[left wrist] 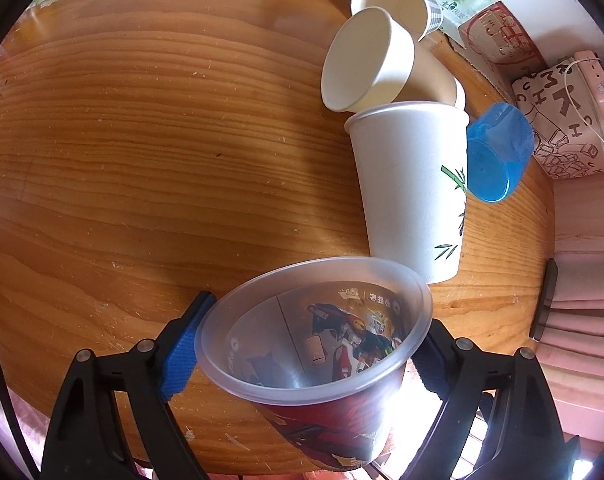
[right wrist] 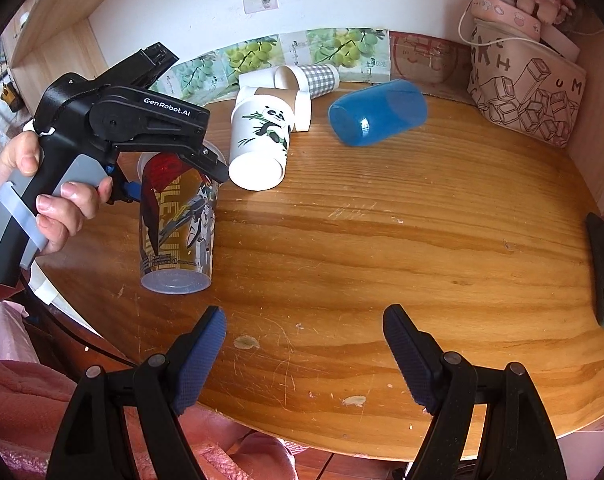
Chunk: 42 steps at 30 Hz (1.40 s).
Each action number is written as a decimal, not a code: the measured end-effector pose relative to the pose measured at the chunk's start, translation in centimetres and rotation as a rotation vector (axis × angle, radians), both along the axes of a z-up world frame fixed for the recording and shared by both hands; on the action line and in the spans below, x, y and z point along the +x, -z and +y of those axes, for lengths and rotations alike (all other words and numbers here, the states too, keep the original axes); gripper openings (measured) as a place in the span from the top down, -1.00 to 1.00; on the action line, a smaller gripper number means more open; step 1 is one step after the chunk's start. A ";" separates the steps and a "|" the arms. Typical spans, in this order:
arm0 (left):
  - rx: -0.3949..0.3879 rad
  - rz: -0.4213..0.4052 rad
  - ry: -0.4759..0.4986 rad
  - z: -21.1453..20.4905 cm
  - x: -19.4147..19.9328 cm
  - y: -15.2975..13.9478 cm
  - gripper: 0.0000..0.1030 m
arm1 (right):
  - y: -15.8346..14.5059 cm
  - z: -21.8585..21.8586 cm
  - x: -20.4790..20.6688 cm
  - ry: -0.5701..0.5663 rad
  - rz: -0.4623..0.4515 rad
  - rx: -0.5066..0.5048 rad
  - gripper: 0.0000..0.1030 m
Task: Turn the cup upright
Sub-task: 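Lower the upright cup onto the desk with the right gripper, then open the right gripper and raise it off the upright cup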
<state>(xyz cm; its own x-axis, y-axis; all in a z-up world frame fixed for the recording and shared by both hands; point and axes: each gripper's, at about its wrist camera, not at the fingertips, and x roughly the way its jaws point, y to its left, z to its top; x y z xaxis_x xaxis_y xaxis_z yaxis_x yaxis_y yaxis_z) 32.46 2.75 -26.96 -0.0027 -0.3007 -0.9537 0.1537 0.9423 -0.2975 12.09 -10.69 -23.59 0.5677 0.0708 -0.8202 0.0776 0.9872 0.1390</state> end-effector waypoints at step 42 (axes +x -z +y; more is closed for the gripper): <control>0.208 -0.713 0.320 0.0 -6.7 -6.3 -0.77 | -1.1 6.3 -3.1 -0.042 -0.018 -0.102 -0.58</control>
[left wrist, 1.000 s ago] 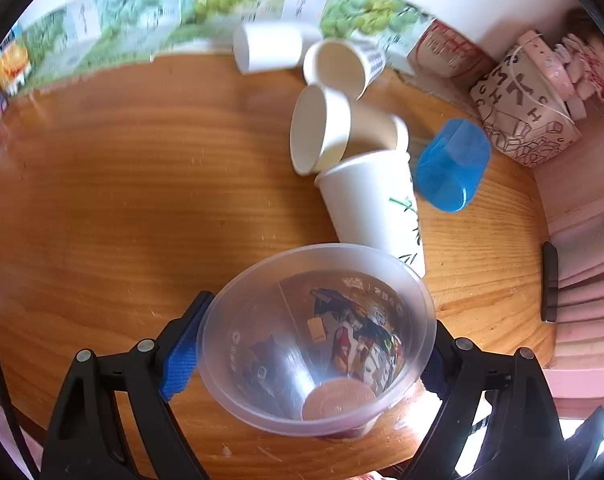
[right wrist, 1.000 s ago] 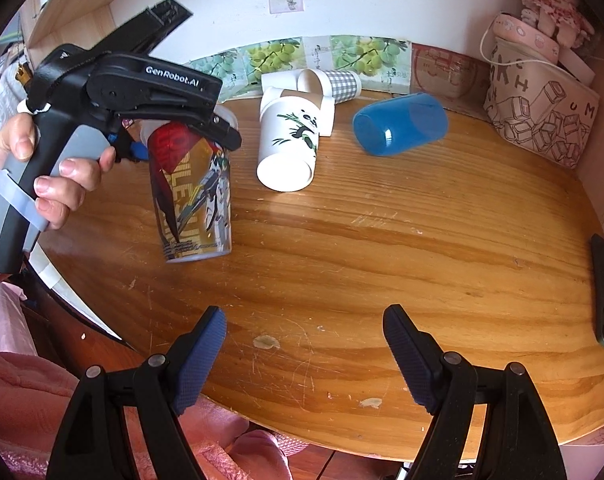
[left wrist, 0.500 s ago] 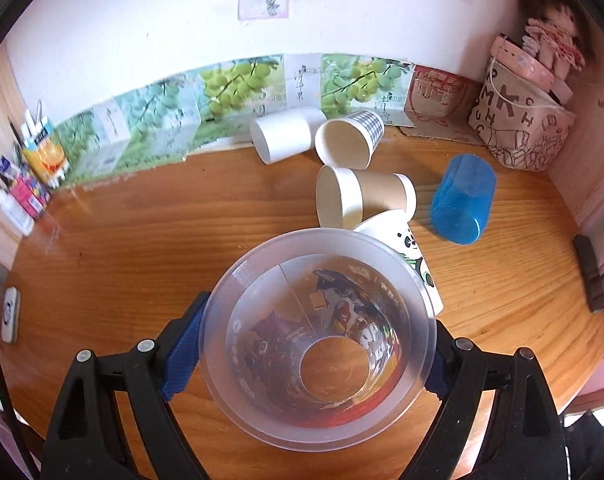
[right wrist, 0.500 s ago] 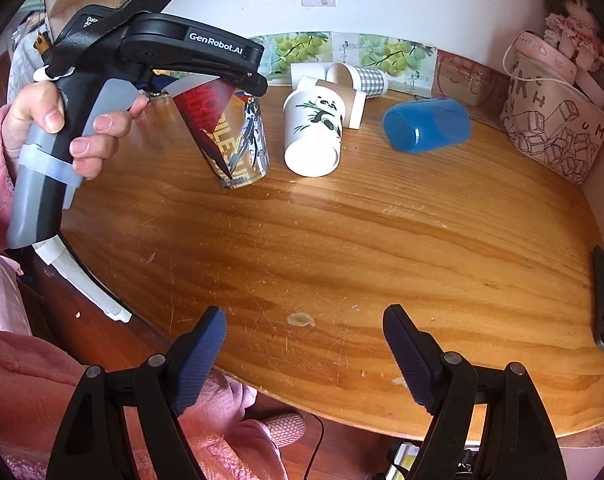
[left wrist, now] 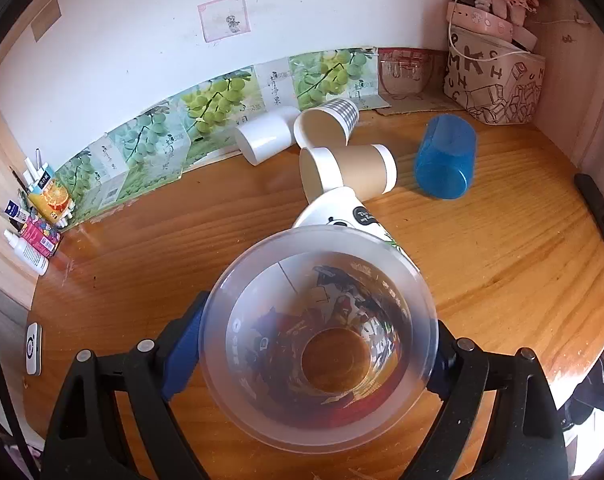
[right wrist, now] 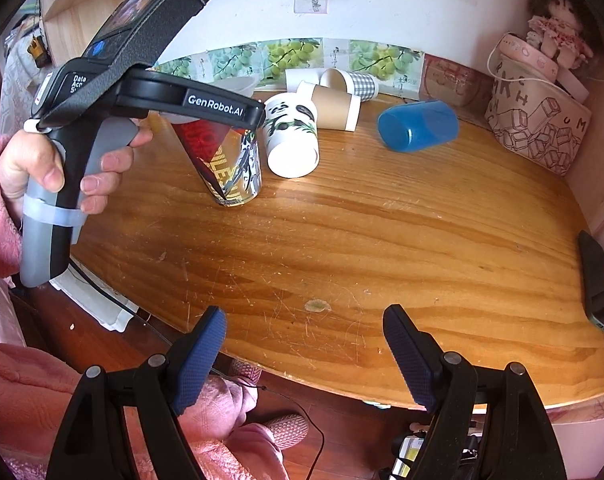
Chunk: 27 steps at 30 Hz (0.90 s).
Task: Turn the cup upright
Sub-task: 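Open the right gripper and raise it off the upright cup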
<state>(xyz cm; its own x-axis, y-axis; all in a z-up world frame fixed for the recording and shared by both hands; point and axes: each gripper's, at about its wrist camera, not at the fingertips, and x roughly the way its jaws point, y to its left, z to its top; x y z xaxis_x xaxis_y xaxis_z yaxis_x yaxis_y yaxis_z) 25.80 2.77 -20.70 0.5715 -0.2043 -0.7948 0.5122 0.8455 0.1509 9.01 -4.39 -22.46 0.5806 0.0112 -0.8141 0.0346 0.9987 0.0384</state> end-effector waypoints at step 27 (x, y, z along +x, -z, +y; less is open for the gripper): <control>-0.029 0.080 0.011 6.4 -4.4 0.2 -0.90 | -0.5 5.1 -2.9 0.027 -0.009 0.007 -0.65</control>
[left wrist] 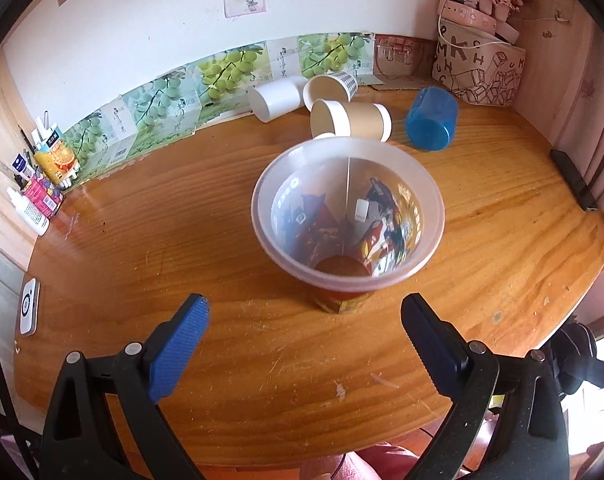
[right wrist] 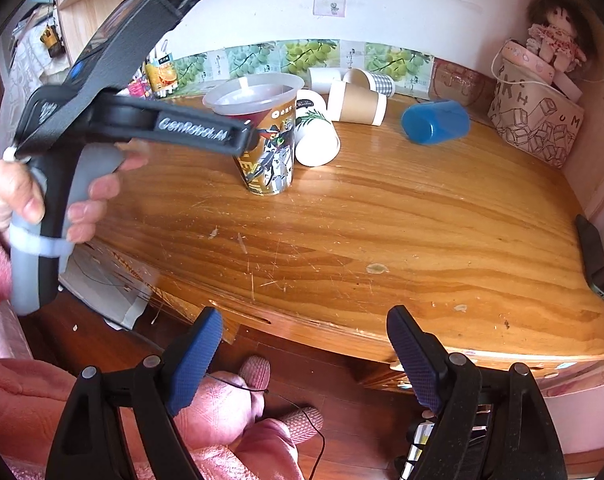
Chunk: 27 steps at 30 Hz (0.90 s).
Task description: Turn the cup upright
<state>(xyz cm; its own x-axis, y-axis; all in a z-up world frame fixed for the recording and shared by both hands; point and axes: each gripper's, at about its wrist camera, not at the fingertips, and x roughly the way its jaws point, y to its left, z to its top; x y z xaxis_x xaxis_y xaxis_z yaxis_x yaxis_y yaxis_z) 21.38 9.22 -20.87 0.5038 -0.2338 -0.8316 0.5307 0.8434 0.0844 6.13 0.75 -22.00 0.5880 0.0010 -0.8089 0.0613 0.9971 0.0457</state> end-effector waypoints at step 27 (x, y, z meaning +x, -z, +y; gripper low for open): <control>-0.117 -0.169 -0.209 15.2 -6.9 -13.5 -0.90 | -14.9 7.0 -2.4 0.185 -0.298 0.081 -0.99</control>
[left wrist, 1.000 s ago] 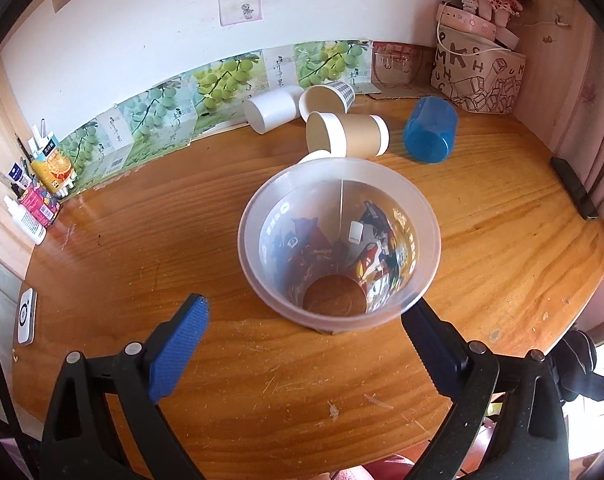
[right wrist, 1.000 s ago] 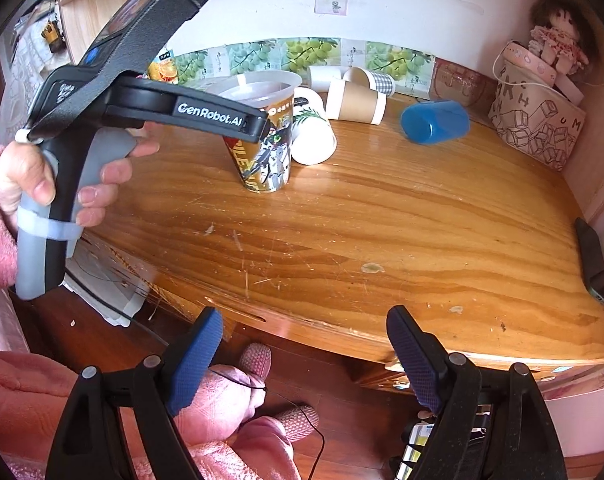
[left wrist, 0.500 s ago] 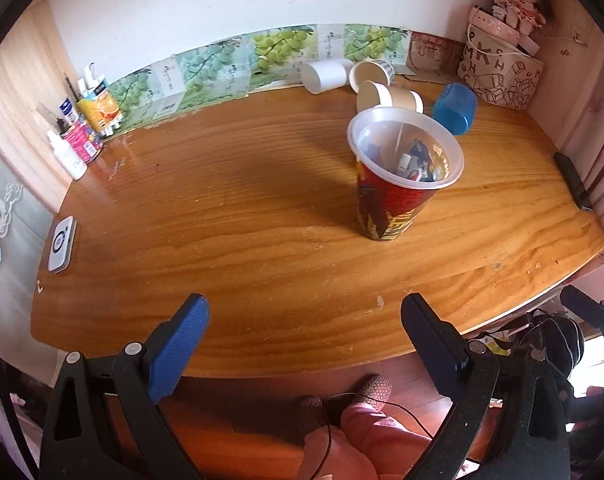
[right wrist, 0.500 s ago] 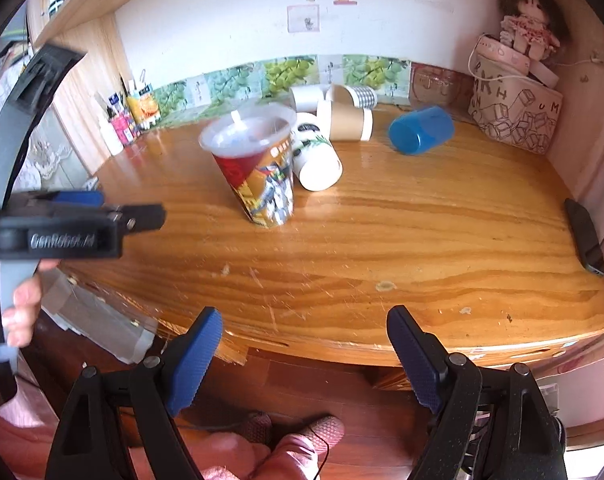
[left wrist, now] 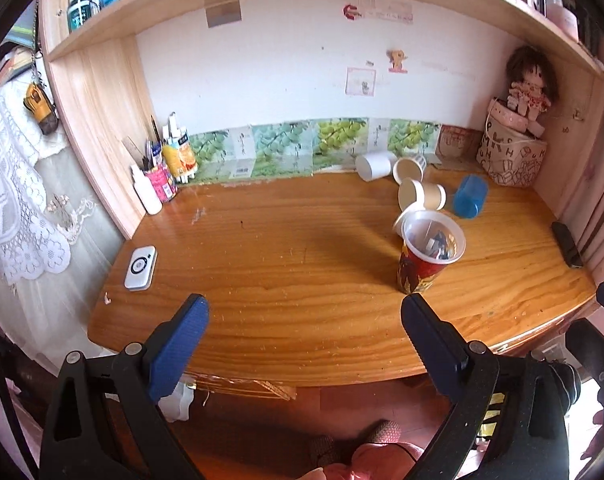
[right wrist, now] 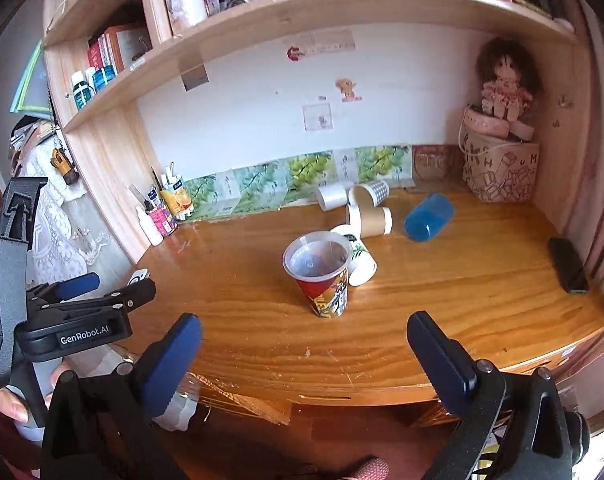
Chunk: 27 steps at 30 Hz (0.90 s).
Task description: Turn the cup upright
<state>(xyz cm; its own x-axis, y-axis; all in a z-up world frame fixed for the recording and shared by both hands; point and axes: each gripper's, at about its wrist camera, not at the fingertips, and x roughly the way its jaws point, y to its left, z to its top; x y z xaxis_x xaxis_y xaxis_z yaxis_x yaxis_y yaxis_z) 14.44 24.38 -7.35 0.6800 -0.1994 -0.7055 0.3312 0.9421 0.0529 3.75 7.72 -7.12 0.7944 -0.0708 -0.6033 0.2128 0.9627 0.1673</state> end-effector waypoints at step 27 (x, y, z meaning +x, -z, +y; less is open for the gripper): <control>-0.227 -0.152 -0.082 0.9 -6.7 -7.7 -0.99 | -8.1 -0.5 -6.2 0.050 -0.218 -0.007 -0.99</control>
